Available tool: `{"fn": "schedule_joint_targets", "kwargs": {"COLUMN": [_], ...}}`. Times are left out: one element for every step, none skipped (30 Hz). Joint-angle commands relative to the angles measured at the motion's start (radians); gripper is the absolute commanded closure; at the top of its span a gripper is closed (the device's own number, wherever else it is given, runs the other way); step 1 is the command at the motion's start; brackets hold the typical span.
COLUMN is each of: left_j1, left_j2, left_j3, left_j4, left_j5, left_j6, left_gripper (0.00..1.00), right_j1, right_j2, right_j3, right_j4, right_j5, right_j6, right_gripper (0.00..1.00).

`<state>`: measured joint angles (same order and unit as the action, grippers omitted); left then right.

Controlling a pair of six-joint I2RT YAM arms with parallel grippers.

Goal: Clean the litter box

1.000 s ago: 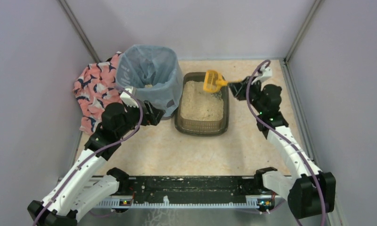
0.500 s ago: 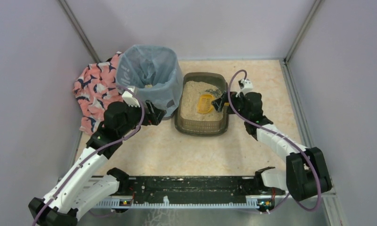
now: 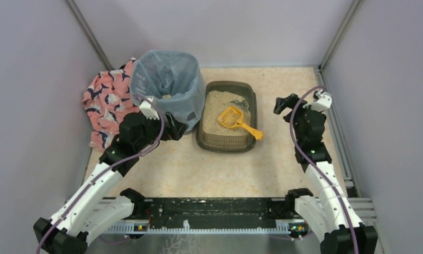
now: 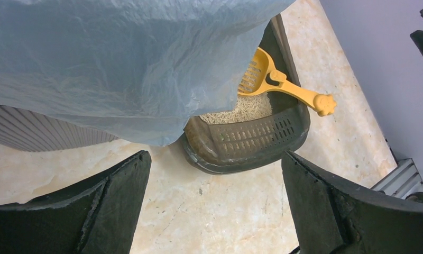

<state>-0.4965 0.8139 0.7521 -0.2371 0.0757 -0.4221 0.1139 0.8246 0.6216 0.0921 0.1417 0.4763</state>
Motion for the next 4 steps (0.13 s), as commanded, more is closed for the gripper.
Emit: {"fn": "schedule_joint_targets", "kwargs": {"left_j1": [0.005,0.004,0.004,0.004], "left_j2": [0.019,0.025,0.026,0.026], "left_j3": [-0.019,-0.022,-0.023,-0.027], "left_j4": [0.051,0.051,0.05,0.053], "left_j5": [0.037,0.038,0.04,0.044], "left_j6": [-0.018,-0.021,-0.024,-0.029], "left_gripper": [0.01,0.01,0.01,0.01], "right_j1": [-0.009,-0.008,-0.009,-0.008], "right_j2": [-0.053,-0.058,-0.06,-0.062], "right_j3": [-0.026,-0.031,-0.037,-0.044], "right_j4": [-0.045,-0.051,-0.055,-0.056], "right_j5": [0.031,0.02,0.002,-0.014], "right_j6": [0.036,0.04,0.047,0.049], "right_gripper": [0.02,0.02,0.02,0.02]}}
